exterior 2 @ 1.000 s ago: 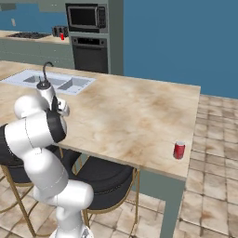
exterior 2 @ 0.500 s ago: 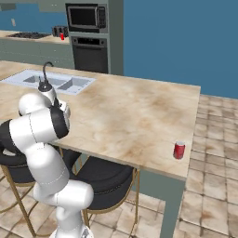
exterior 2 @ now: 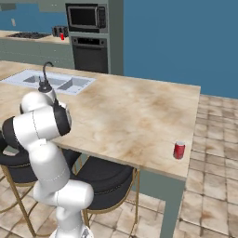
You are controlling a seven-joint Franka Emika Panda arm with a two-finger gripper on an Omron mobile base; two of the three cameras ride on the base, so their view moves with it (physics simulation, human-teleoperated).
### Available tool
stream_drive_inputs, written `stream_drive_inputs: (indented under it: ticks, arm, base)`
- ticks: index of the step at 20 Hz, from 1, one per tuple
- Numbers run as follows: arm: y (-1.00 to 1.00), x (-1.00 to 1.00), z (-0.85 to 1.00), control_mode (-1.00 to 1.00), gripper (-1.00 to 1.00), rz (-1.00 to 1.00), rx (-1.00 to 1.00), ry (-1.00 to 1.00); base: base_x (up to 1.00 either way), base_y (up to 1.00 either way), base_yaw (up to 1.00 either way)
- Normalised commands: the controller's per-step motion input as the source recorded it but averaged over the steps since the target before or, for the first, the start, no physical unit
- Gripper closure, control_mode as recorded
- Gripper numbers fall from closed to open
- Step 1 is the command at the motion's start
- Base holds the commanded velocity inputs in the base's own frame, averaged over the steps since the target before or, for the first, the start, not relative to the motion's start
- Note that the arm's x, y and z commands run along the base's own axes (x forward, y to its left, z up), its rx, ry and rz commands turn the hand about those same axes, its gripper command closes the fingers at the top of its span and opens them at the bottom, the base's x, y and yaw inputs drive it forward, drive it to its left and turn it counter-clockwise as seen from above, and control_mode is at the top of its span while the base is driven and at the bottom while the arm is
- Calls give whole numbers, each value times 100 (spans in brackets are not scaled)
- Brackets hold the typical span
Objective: Four empty soda cans are scattered around the kitchen. Gather all the cans and cluster them next to the stove for recycling.
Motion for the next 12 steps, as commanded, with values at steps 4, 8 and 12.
stream_drive_inputs:
  ticks: [4, 8, 12]
  arm:
    - [6, 4, -11, -100, -100, 0, 0, 2]
    - [1, 10, -10, -100, -100, 0, 0, 1]
    - [0, 13, -13, -100, -100, 0, 0, 0]
  base:
    - [0, 0, 0]
    - [0, 0, 0]
    - [0, 0, 0]
